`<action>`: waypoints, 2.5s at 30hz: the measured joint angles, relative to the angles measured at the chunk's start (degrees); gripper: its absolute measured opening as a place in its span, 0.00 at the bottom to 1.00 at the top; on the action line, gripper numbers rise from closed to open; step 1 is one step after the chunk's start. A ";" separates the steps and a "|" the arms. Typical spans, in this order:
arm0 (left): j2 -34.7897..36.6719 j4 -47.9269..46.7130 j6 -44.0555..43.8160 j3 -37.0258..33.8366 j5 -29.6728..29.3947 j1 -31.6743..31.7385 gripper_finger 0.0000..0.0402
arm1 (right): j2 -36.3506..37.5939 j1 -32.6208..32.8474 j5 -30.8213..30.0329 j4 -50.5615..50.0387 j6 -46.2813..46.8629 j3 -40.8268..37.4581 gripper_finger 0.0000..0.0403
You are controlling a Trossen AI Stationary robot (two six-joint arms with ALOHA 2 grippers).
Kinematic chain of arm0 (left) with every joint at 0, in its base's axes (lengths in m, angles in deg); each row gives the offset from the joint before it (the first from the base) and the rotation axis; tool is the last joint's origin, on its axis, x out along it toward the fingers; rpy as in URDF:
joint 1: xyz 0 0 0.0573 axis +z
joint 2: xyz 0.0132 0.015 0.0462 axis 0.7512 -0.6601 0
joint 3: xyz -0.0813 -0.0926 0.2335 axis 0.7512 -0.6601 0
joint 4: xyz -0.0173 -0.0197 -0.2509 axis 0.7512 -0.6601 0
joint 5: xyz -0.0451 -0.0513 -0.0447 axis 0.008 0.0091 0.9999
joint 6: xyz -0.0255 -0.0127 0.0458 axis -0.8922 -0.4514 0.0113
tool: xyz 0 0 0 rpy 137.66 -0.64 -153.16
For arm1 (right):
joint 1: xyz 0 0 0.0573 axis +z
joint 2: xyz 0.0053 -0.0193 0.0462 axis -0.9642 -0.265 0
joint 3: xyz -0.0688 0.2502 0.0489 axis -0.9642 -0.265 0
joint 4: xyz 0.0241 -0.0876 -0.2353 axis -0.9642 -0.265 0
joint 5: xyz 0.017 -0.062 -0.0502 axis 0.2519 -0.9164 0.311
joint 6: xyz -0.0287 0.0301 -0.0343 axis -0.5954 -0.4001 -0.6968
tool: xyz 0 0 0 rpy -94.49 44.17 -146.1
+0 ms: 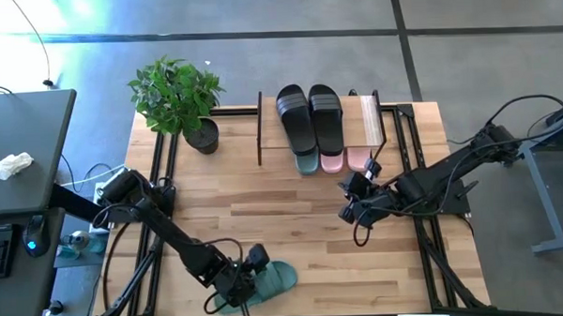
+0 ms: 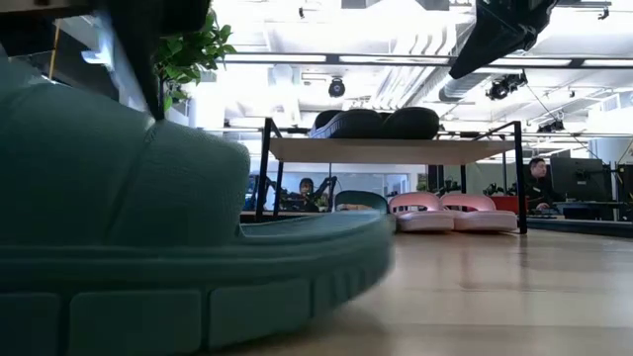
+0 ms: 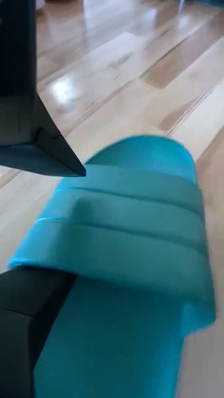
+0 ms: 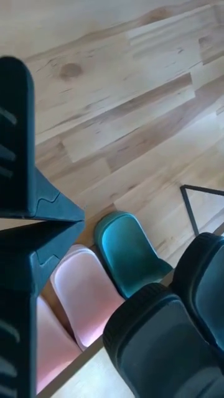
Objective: Pick and place slides into the shelf
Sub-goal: Put the green slipper under the shelf
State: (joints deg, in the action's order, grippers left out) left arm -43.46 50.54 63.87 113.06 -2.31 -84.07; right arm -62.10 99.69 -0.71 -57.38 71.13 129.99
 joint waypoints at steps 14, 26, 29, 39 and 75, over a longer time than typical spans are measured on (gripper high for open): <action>-0.10 -0.23 2.71 -0.01 -4.85 4.94 0.04 | 0.00 0.11 0.86 -0.11 8.86 0.00 0.00; -0.01 -9.91 2.95 9.49 -11.80 8.58 0.01 | 0.00 0.11 1.63 0.10 16.47 0.00 0.00; 0.01 -15.59 2.59 13.15 -14.62 9.81 0.01 | 0.38 0.20 3.14 0.16 21.10 0.00 0.00; 0.01 -23.58 2.50 22.49 -18.15 14.92 0.00 | 3.23 10.37 -1.70 -0.99 38.53 -0.05 0.00; 0.19 -13.71 21.37 43.66 -40.78 29.37 0.00 | -15.86 8.49 -10.10 106.27 12.97 -22.36 0.32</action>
State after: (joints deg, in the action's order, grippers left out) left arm -43.27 36.83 85.24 156.71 -43.09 -54.70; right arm -77.97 108.18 -10.81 48.89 84.10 107.63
